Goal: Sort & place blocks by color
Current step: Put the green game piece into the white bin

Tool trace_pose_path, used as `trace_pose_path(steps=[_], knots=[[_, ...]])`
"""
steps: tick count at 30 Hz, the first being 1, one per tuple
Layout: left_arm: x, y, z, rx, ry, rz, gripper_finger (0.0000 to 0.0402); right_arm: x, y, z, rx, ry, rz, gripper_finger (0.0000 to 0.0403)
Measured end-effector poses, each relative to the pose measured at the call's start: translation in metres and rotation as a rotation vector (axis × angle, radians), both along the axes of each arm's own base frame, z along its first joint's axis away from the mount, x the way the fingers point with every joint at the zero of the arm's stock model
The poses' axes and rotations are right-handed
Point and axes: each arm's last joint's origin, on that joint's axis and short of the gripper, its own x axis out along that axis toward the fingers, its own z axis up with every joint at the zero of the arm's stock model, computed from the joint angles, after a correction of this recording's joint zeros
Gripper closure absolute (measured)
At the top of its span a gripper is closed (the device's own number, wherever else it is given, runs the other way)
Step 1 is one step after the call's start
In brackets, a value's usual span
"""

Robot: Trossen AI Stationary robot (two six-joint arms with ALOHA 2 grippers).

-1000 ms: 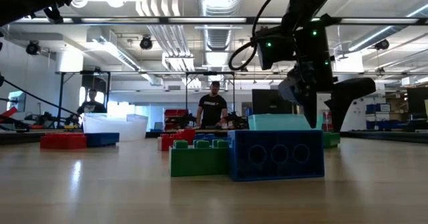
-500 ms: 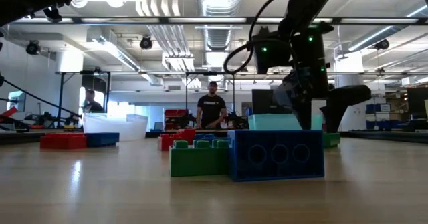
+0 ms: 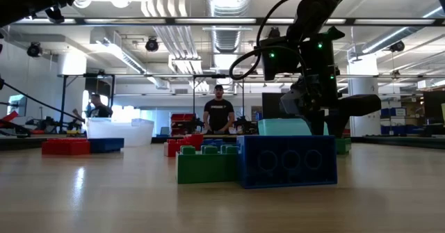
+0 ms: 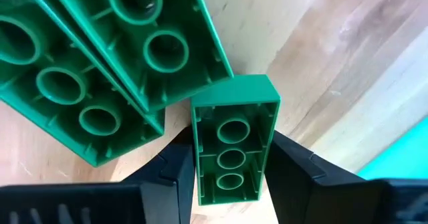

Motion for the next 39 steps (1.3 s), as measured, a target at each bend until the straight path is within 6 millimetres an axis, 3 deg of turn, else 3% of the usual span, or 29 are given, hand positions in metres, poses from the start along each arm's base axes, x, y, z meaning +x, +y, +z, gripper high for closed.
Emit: trace_pose_path(steps=[5,11,17,24,28,32,39], knots=[[0.0,0.0,0.0,0.0,0.001,0.0,0.0402,-0.003,-0.001,0.013,-0.054,-0.02,-0.034,0.0277],[0.001,0.0,-0.001,-0.001,0.006,-0.001,0.0402,-0.004,-0.002,0.048,-0.106,-0.161,-0.156,0.0277],[0.005,0.0,-0.002,-0.002,0.034,-0.007,0.0402,-0.004,-0.001,0.089,-0.111,-0.476,-0.33,0.0277],[0.015,-0.004,-0.006,0.019,0.067,-0.133,0.0402,-0.003,0.002,0.125,0.038,-1.007,-0.389,0.0277],[0.023,-0.006,-0.01,0.008,0.1,-0.226,0.0402,0.001,0.004,0.128,0.16,-1.333,-0.372,0.0277],[0.032,-0.007,-0.015,-0.018,0.148,-0.281,0.0402,0.005,0.005,0.12,0.26,-1.601,-0.345,0.0277],[0.048,-0.009,-0.009,-0.106,0.174,-0.351,0.0402,0.022,0.003,0.096,0.386,-1.829,-0.408,0.0277]])
